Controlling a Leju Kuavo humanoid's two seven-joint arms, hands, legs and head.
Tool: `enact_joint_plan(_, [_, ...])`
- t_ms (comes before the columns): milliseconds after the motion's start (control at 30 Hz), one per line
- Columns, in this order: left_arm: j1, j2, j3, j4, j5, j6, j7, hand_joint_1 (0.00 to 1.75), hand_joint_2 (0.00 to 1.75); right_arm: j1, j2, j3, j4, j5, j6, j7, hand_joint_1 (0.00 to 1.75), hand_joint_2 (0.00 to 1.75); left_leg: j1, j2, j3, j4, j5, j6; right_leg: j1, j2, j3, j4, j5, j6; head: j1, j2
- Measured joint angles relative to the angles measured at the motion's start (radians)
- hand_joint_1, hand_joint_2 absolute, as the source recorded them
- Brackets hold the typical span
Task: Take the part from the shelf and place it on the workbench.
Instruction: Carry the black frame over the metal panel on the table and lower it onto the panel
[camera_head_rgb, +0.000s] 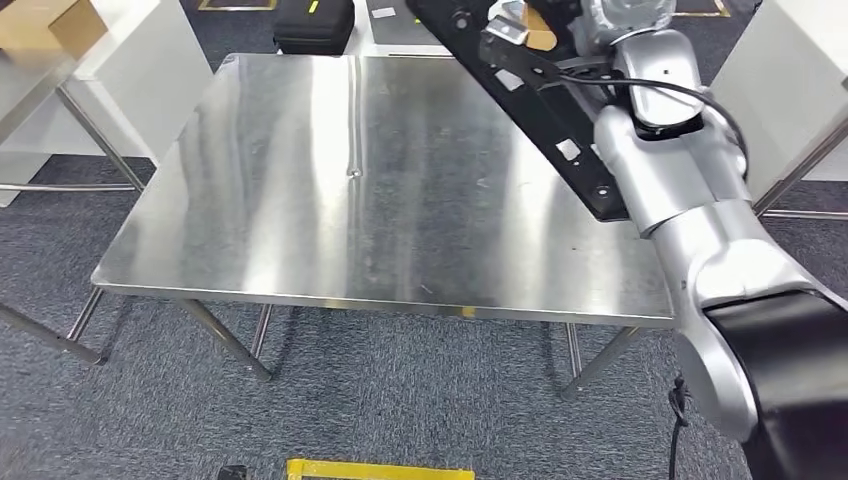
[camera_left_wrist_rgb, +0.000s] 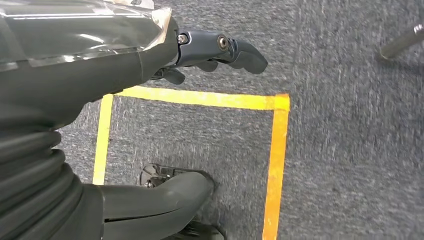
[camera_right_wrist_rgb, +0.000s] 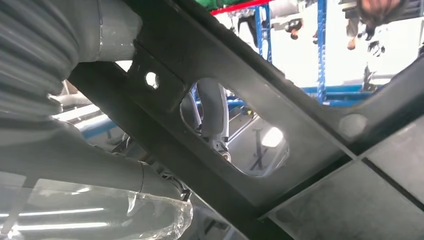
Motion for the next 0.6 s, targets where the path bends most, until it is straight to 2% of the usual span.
enact_joint_plan(33, [0.000, 0.000, 0.000, 0.000, 0.000, 0.000, 0.000, 0.00, 1.75, 0.011, 0.009, 0.005, 0.013, 0.004, -0.009, 0.003, 1.52, 1.75, 0.001, 0.001, -0.036, 0.049, -0.006, -0.002, 0.002, 0.001, 0.006, 0.000, -0.005, -0.003, -0.001, 0.000])
enact_joint_plan(67, [0.000, 0.000, 0.000, 0.000, 0.000, 0.000, 0.000, 0.00, 1.75, 0.027, 0.020, 0.012, 0.026, 0.009, -0.022, 0.008, 1.52, 1.75, 0.001, 0.001, -0.058, 0.065, 0.006, -0.002, 0.003, 0.002, 0.013, 0.000, -0.010, -0.004, -0.002, 0.000])
enact_joint_plan(100, [0.000, 0.000, 0.000, 0.000, 0.000, 0.000, 0.000, 0.00, 1.75, 0.045, 0.030, 0.020, 0.039, 0.014, -0.039, 0.015, 1.52, 1.75, 0.001, 0.001, -0.060, 0.041, 0.038, -0.001, 0.004, 0.004, 0.020, 0.000, -0.016, -0.003, -0.003, 0.000])
enact_joint_plan(167, [0.000, 0.001, 0.000, 0.000, 0.000, 0.001, 0.000, 0.00, 1.75, 0.079, 0.051, 0.033, 0.064, 0.025, -0.074, 0.029, 1.52, 1.75, 0.001, 0.002, -0.019, -0.081, 0.122, 0.006, 0.005, 0.006, 0.037, 0.000, -0.028, 0.001, -0.005, 0.000])
enact_joint_plan(200, [0.000, 0.002, 0.000, 0.000, 0.000, 0.002, 0.000, 0.00, 1.75, 0.094, 0.060, 0.041, 0.076, 0.031, -0.091, 0.038, 1.52, 1.75, -0.001, 0.002, 0.010, -0.144, 0.149, 0.010, 0.009, 0.007, 0.042, 0.001, -0.034, 0.005, -0.005, 0.000])
enact_joint_plan(267, [-0.001, 0.002, 0.000, 0.000, 0.000, 0.003, 0.000, 0.00, 1.75, 0.118, 0.074, 0.054, 0.098, 0.042, -0.112, 0.056, 1.52, 1.75, -0.007, 0.002, 0.041, -0.209, 0.164, 0.020, 0.013, 0.007, 0.044, 0.001, -0.041, 0.015, -0.005, 0.000])
enact_joint_plan(367, [0.000, 0.002, 0.000, 0.000, -0.001, 0.004, 0.000, 0.00, 1.75, 0.141, 0.085, 0.063, 0.118, 0.044, -0.132, 0.069, 1.52, 1.75, -0.008, -0.001, 0.048, -0.219, 0.161, 0.036, 0.016, 0.004, 0.038, 0.005, -0.051, 0.028, -0.002, 0.000])
enact_joint_plan(433, [0.001, 0.001, -0.001, 0.000, -0.005, 0.004, -0.001, 0.00, 1.75, 0.149, 0.087, 0.065, 0.128, 0.039, -0.159, 0.070, 1.52, 1.75, -0.004, -0.001, 0.058, -0.227, 0.161, 0.047, 0.016, 0.002, 0.001, 0.073, -0.078, 0.031, 0.003, 0.000])
enact_joint_plan(500, [0.000, 0.000, -0.002, 0.000, -0.009, 0.003, -0.002, 0.00, 1.75, 0.168, 0.087, 0.066, 0.141, 0.034, -0.192, 0.070, 1.52, 1.75, -0.006, -0.001, 0.066, -0.229, 0.153, 0.056, 0.014, 0.002, -0.078, 0.211, -0.115, 0.028, 0.009, 0.000])
enact_joint_plan(533, [0.000, -0.001, -0.003, 0.000, -0.011, 0.003, -0.002, 0.00, 1.75, 0.182, 0.087, 0.067, 0.147, 0.033, -0.204, 0.070, 1.52, 1.75, -0.006, -0.002, 0.071, -0.229, 0.149, 0.058, 0.013, 0.002, -0.117, 0.269, -0.124, 0.029, 0.011, 0.000])
enact_joint_plan(567, [0.001, -0.001, -0.004, 0.000, -0.013, 0.003, -0.002, 0.00, 1.75, 0.199, 0.087, 0.068, 0.153, 0.032, -0.213, 0.069, 1.52, 1.75, -0.006, -0.004, 0.077, -0.229, 0.144, 0.059, 0.012, 0.002, -0.141, 0.296, -0.120, 0.032, 0.013, 0.000])
enact_joint_plan(600, [0.001, -0.002, -0.005, 0.000, -0.016, 0.003, -0.001, 0.00, 1.75, 0.216, 0.088, 0.069, 0.159, 0.032, -0.221, 0.069, 1.52, 1.75, -0.006, -0.007, 0.083, -0.229, 0.139, 0.058, 0.011, 0.002, -0.145, 0.282, -0.100, 0.039, 0.016, 0.000])
